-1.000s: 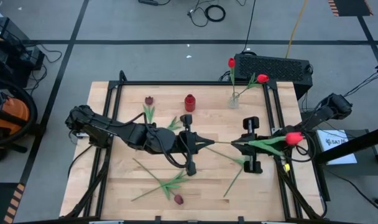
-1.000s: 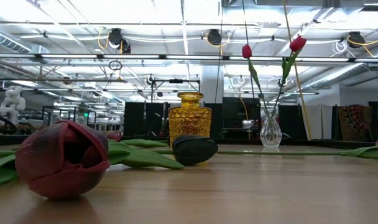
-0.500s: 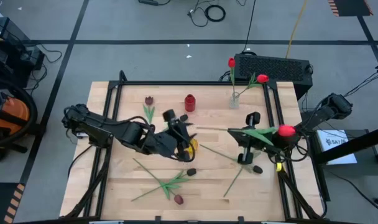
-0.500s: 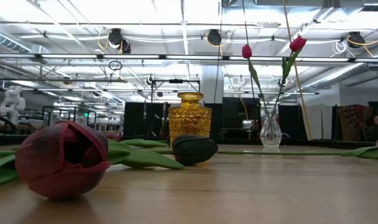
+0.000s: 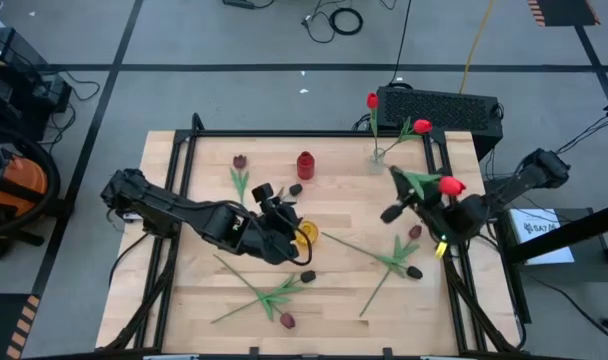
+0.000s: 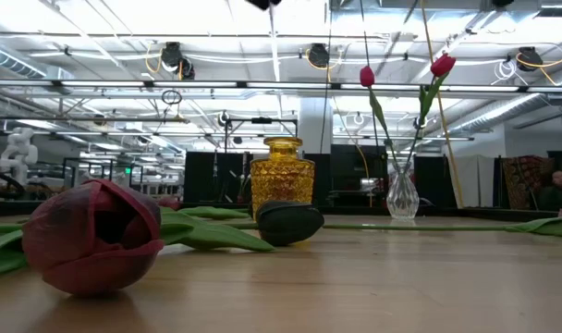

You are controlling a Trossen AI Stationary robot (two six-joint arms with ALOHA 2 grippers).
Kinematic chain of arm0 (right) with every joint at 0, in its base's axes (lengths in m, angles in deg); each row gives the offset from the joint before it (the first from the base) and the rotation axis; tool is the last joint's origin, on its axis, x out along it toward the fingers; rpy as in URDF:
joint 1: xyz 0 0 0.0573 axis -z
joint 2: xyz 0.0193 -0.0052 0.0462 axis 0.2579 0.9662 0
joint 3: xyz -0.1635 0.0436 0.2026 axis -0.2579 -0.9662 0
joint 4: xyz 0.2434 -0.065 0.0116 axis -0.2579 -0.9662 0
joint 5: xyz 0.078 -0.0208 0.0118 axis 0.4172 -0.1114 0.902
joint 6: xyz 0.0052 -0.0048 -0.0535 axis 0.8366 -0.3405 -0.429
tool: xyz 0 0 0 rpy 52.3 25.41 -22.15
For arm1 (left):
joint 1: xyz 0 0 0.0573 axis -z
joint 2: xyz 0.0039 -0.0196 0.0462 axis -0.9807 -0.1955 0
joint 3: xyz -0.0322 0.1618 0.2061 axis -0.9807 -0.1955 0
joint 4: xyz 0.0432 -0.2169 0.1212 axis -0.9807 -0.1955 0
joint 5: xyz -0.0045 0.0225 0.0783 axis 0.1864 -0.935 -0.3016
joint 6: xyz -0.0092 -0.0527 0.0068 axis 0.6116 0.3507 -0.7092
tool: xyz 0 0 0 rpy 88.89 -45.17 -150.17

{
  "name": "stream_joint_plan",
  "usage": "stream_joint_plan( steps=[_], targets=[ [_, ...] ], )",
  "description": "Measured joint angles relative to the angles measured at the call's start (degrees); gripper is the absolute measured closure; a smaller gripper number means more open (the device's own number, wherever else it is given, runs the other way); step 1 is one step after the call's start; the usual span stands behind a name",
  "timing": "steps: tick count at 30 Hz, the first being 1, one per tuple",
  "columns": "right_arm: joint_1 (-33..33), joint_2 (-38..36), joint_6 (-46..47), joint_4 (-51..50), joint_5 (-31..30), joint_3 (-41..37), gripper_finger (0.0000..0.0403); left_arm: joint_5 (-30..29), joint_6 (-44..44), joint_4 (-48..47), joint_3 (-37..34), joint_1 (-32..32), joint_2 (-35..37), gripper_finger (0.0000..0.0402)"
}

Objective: Sort flowers into vase by color
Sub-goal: Put the red flower into the transparent vase

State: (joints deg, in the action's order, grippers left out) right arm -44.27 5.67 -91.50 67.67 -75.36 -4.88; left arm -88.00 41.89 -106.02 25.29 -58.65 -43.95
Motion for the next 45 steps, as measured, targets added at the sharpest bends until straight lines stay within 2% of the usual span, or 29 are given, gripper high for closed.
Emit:
stream_joint_plan(
  steps=[3,8,12,16,21,26,33,37,45],
  targets=[
    [1.0,0.2,-4.8,-2.9,-3.7,5.2,0.0403,0.0,0.0,1.7,-2.0,-0.6,0.0,0.021],
    [4.8,1.0,-3.9,-17.4,-3.7,14.8,0.0403,0.5,0.0,2.9,-3.1,-1.3,0.0,0.021],
    [10.8,2.8,-3.2,-23.9,-3.8,18.9,0.0403,1.0,-0.2,3.7,-3.1,-1.3,0.0,0.021],
    [16.6,5.3,-0.7,-25.0,-4.6,19.2,0.0403,1.1,-0.1,3.5,-3.1,-1.0,0.0,0.021],
    [18.9,8.4,0.3,-24.7,-8.1,19.2,0.0402,1.5,-0.1,3.5,-3.1,-0.4,0.0,0.021],
    [19.4,11.0,5.8,-25.1,-8.1,19.2,0.0402,1.5,-0.1,3.5,-3.0,-0.5,0.0,0.021],
    [19.5,16.3,21.9,-33.2,-7.5,19.2,0.0402,2.7,0.1,3.5,-3.0,-0.5,0.0,0.021],
    [19.0,19.1,22.6,-33.8,-7.8,19.1,0.0402,3.7,0.1,3.5,-3.0,-0.4,0.0,0.021],
    [18.8,19.8,24.4,-34.7,-7.8,19.0,0.0402,3.9,1.0,3.5,-3.0,-0.4,0.0,0.021]
  ],
)
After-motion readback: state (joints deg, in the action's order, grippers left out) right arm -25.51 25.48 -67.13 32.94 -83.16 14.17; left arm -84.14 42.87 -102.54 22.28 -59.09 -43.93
